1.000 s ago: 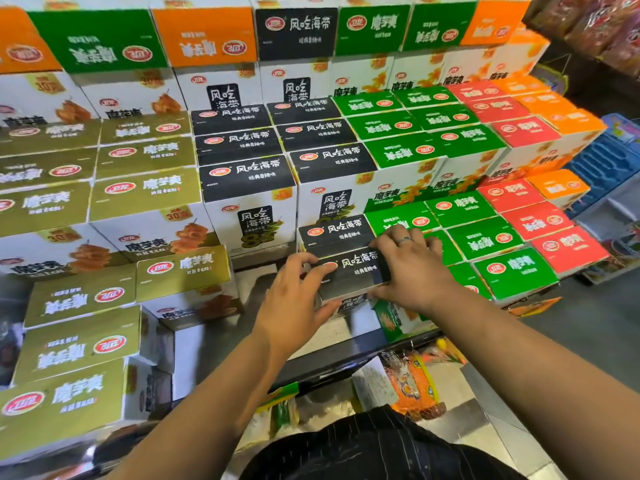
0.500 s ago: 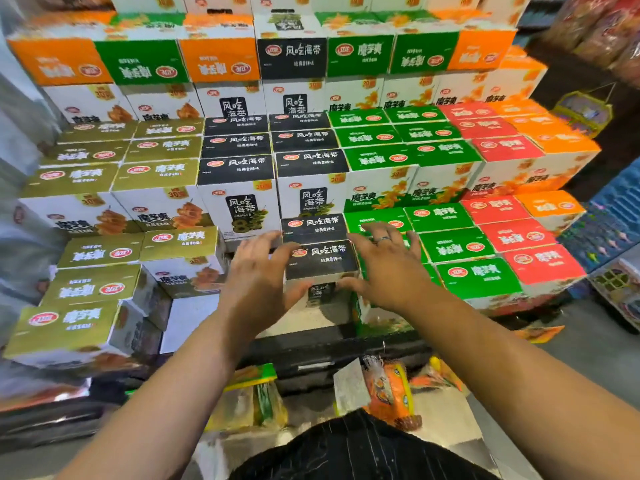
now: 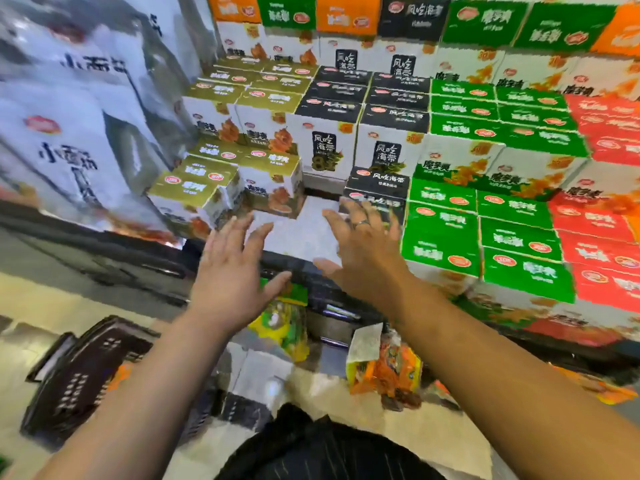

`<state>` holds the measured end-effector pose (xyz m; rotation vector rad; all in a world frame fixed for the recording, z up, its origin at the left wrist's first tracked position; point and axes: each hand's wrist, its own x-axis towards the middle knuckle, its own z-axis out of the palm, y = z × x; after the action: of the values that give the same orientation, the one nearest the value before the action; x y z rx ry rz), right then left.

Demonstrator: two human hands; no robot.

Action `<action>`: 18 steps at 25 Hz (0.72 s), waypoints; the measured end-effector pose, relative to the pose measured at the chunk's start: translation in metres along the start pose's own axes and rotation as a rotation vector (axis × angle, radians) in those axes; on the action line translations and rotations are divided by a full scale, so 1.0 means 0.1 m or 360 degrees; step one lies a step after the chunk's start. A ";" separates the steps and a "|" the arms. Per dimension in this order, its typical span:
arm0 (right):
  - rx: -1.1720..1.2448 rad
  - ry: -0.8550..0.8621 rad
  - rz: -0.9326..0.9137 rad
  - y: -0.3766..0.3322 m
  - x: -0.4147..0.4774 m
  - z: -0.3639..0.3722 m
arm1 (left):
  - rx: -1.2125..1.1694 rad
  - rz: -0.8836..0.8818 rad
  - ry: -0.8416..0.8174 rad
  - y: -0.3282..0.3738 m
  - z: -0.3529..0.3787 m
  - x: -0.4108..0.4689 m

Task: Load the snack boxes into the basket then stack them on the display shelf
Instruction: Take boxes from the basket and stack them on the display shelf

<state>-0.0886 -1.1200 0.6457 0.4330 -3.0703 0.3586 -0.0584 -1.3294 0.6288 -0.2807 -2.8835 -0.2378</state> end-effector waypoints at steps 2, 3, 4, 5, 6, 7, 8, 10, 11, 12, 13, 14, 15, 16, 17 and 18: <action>0.0045 0.0009 -0.0134 -0.30 -0.07 0.11 | 0.0059 -0.0163 -0.0021 -0.16 -0.08 -0.39; 0.0066 -0.0020 -0.0214 -0.48 -0.09 0.16 | 0.0081 -0.0265 -0.0035 -0.26 -0.13 -0.59; 0.0067 -0.0052 -0.0296 -0.63 -0.11 0.22 | 0.0081 -0.0360 -0.0051 -0.35 -0.17 -0.77; 0.0059 -0.0086 -0.0373 -0.78 -0.12 0.27 | 0.0078 -0.0446 -0.0062 -0.44 -0.20 -0.94; 0.0063 -0.0114 -0.0446 -0.94 -0.15 0.32 | 0.0091 -0.0532 -0.0070 -0.54 -0.24 -1.13; 0.0077 -0.0145 -0.0503 -1.11 -0.17 0.37 | 0.0110 -0.0610 -0.0076 -0.64 -0.28 -1.30; 0.0080 -0.0191 -0.0567 -1.31 -0.21 0.42 | 0.0128 -0.0693 -0.0069 -0.75 -0.32 -1.50; 0.0056 -0.0280 -0.0683 -1.68 -0.27 0.54 | 0.0120 -0.0833 -0.0049 -0.96 -0.41 -1.83; 0.0048 -0.0304 -0.0742 -1.88 -0.31 0.60 | 0.0109 -0.0904 -0.0042 -1.08 -0.45 -2.01; 0.0042 -0.0319 -0.0792 -2.07 -0.34 0.65 | 0.0101 -0.0966 -0.0040 -1.20 -0.48 -2.17; 0.0029 -0.0346 -0.0828 -2.31 -0.37 0.73 | 0.0100 -0.1033 -0.0036 -1.36 -0.52 -2.36; 0.0010 -0.0378 -0.0850 -2.51 -0.40 0.82 | 0.0101 -0.1088 -0.0036 -1.51 -0.55 -2.54; -0.0004 -0.0407 -0.0858 -2.72 -0.44 0.91 | 0.0104 -0.1130 -0.0037 -1.65 -0.58 -2.72; -0.0006 -0.0443 -0.0862 -2.93 -0.50 1.01 | 0.0106 -0.1170 -0.0042 -1.81 -0.61 -2.91; -0.0003 -0.0466 -0.0874 -3.14 -0.56 1.11 | 0.0112 -0.1202 -0.0050 -1.96 -0.64 -3.08; 0.0023 -0.0448 -0.0892 -3.39 -0.63 1.22 | 0.0120 -0.1231 -0.0064 -2.12 -0.68 -3.28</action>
<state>0.0666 -1.4478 0.5991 1.4038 -3.0072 0.3160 0.2249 -1.6032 0.5836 0.8626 -2.8815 -0.2451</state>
